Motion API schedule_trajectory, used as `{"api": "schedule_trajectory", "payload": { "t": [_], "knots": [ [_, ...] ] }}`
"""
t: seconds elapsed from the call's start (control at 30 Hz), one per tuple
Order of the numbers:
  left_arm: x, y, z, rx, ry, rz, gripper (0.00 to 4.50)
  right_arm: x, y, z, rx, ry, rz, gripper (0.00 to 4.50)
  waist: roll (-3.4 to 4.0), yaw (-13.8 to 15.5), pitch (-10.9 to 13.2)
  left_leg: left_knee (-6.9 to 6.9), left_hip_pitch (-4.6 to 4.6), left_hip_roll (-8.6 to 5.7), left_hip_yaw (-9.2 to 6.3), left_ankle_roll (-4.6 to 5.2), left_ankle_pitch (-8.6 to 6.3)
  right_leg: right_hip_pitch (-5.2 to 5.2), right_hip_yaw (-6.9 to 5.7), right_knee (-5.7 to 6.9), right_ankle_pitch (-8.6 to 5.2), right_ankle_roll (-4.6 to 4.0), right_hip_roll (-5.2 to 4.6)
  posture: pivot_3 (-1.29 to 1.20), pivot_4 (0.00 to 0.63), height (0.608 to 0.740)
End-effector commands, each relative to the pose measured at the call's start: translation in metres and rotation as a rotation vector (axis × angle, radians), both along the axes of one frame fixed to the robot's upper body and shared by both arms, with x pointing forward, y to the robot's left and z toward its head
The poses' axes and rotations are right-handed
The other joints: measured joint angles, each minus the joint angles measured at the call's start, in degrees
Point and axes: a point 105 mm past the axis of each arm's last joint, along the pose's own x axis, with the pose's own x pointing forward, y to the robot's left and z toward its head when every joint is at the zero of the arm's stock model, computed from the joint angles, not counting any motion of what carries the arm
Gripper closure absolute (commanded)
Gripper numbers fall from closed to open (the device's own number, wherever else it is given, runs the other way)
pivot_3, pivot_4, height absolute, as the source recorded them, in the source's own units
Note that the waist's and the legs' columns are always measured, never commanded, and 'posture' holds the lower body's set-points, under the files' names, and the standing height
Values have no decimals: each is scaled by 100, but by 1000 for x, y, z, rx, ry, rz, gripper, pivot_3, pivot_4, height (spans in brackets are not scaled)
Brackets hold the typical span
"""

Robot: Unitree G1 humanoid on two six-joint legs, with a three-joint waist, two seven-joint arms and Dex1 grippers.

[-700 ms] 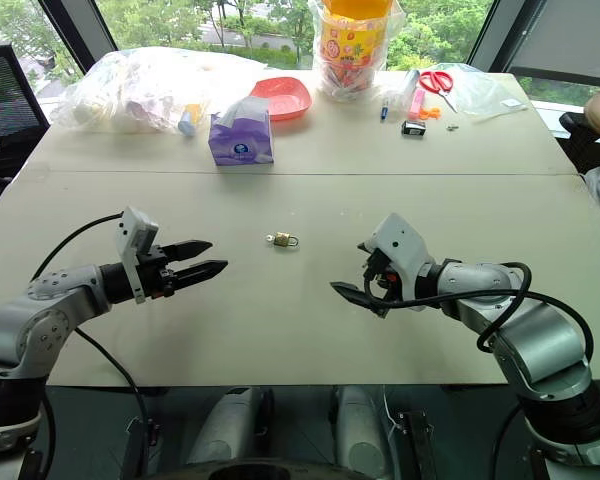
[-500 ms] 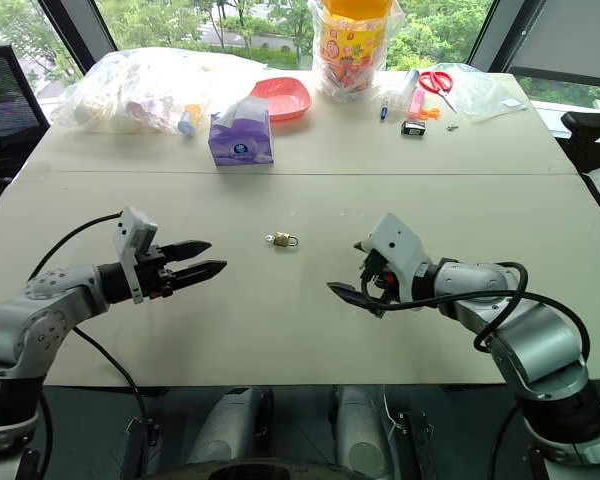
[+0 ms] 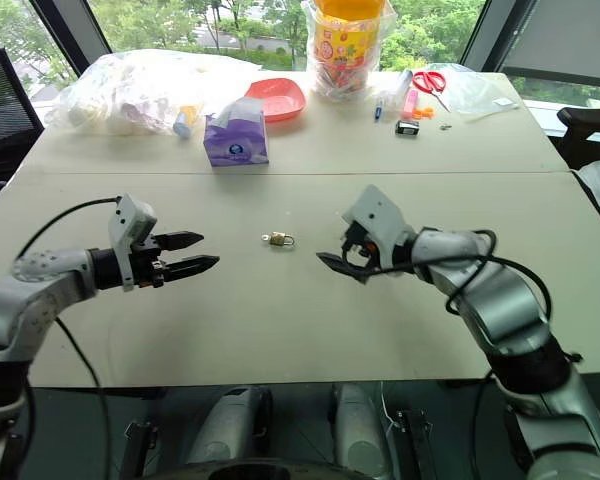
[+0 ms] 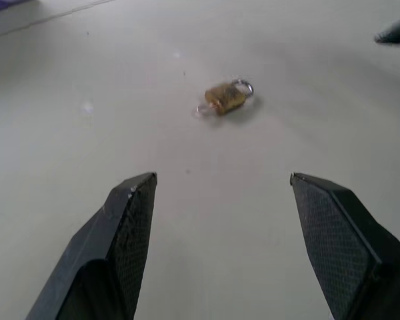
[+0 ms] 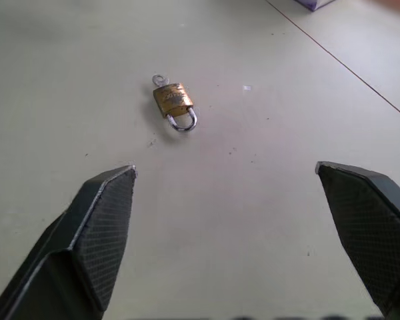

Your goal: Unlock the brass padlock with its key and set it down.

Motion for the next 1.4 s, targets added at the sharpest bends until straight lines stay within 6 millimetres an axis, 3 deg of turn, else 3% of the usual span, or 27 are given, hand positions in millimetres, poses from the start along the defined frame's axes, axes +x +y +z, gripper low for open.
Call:
{"api": "schedule_trajectory", "payload": {
  "t": [0.03,0.27,0.5,0.83,0.93,1.13,1.23,1.33,1.4],
  "knots": [
    [0,3,18,21,-22,-68,1178,5,27,1,-23,-9,127,0,0,-8,0,0,0,0,0,0,0,0,0,0,0,0,0,0,150,740],
    [0,-1,26,54,-39,-122,1178,35,74,-6,-25,29,215,0,-1,-83,0,1,-16,-5,1,1,0,-6,1,-1,4,8,-5,0,150,740],
    [-10,-1,20,28,-39,-77,1178,51,79,-16,-51,85,218,0,0,-97,0,1,-18,-5,0,1,1,-9,3,2,13,23,-6,0,150,740],
    [-16,3,11,26,-18,-35,1178,55,91,-35,-80,158,214,0,0,-108,0,3,15,-4,2,-1,2,-10,7,58,11,22,-6,0,150,740],
    [-14,1,10,27,-16,-42,1147,54,93,-40,-103,165,223,872,0,-112,0,3,28,-2,2,-3,3,-4,7,68,2,7,-2,0,150,740],
    [-10,-1,10,20,-17,-48,1147,50,90,-45,-132,160,231,3823,0,-109,0,3,34,-2,3,-5,4,1,9,71,2,7,-2,0,150,740],
    [-5,-2,13,-6,-24,-47,1147,50,91,-38,-119,115,242,3810,0,-100,0,3,34,-3,2,-6,4,2,9,71,2,8,-2,0,150,740],
    [4,-6,21,-113,-26,-45,1147,55,88,-16,-113,-59,239,3810,0,-83,0,3,34,-4,2,-6,4,4,8,70,3,9,-3,0,150,740],
    [14,-6,29,-214,-14,-45,1147,53,81,25,-114,-362,275,3810,1,-69,2,4,33,-5,3,-6,5,4,9,68,4,12,-4,0,150,740]
  ]
}}
